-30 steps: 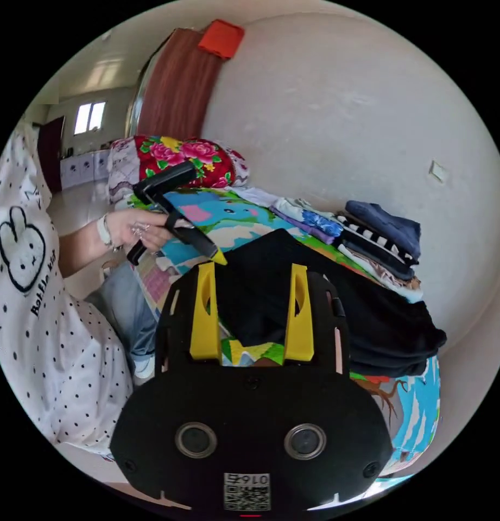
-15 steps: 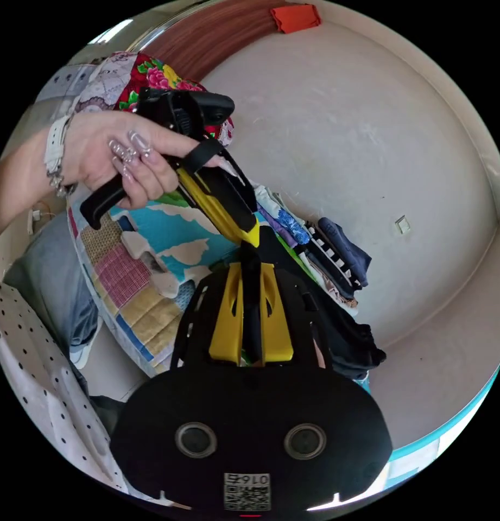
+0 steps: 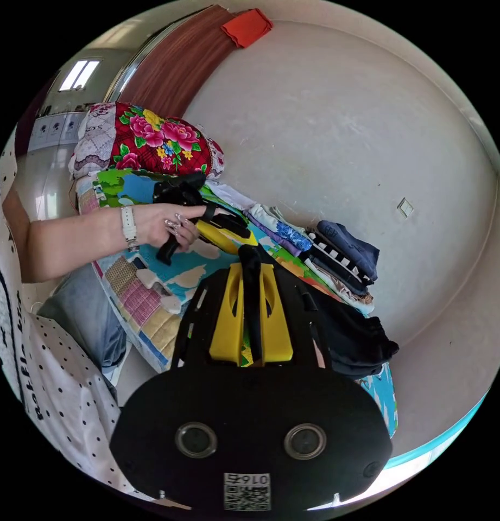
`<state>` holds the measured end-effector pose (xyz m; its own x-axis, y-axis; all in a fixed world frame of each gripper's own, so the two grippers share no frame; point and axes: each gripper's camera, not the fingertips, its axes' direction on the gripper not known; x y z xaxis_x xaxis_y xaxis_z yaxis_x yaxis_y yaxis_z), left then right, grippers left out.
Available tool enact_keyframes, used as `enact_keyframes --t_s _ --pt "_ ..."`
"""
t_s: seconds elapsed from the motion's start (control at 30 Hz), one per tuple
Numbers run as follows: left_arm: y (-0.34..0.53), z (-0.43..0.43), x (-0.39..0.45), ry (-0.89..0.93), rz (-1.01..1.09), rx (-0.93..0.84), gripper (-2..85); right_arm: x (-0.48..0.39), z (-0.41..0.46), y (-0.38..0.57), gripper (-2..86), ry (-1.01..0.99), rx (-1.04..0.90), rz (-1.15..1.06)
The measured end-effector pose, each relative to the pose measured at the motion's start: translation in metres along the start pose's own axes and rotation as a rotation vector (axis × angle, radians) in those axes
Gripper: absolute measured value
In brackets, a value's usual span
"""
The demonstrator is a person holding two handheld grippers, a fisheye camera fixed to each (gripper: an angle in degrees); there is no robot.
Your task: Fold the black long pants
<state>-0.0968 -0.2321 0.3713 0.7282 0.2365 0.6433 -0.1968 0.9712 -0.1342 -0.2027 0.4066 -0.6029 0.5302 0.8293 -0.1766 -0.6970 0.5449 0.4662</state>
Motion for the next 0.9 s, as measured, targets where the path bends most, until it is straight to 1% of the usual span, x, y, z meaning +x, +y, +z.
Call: enact_keyframes --t_s 0.13,0.2,0.3,0.4,0.53,0.67,0.8,0.9 --pt "-0.016 0.006 -0.006 0.015 -0.025 0.021 7.4 0.017 0.010 0.008 4.5 -0.072 -0.009 0.035" --pt "-0.022 0.000 -0.002 -0.017 0.007 0.026 3.9 0.023 0.018 0.011 4.5 -0.104 -0.024 0.049" --pt "-0.025 -0.017 0.009 -0.110 0.079 0.011 2.3 0.032 0.034 0.015 4.4 -0.181 -0.035 0.074" --pt "-0.028 -0.048 0.016 -0.150 0.112 0.003 1.7 0.038 0.051 0.015 4.5 -0.321 -0.014 0.088" --pt "-0.031 -0.095 0.020 -0.203 0.115 -0.026 1.5 0.031 0.077 0.004 4.6 -0.515 0.023 0.042" --pt "-0.041 -0.147 0.032 -0.335 0.098 -0.114 1.6 0.016 0.113 -0.014 4.6 -0.678 0.017 0.023" --pt "-0.050 -0.184 0.048 -0.482 0.077 -0.204 1.4 0.002 0.141 -0.022 4.6 -0.795 0.048 0.017" --pt "-0.056 -0.194 0.070 -0.570 0.072 -0.201 1.2 0.009 0.159 -0.016 4.7 -0.859 0.084 0.061"
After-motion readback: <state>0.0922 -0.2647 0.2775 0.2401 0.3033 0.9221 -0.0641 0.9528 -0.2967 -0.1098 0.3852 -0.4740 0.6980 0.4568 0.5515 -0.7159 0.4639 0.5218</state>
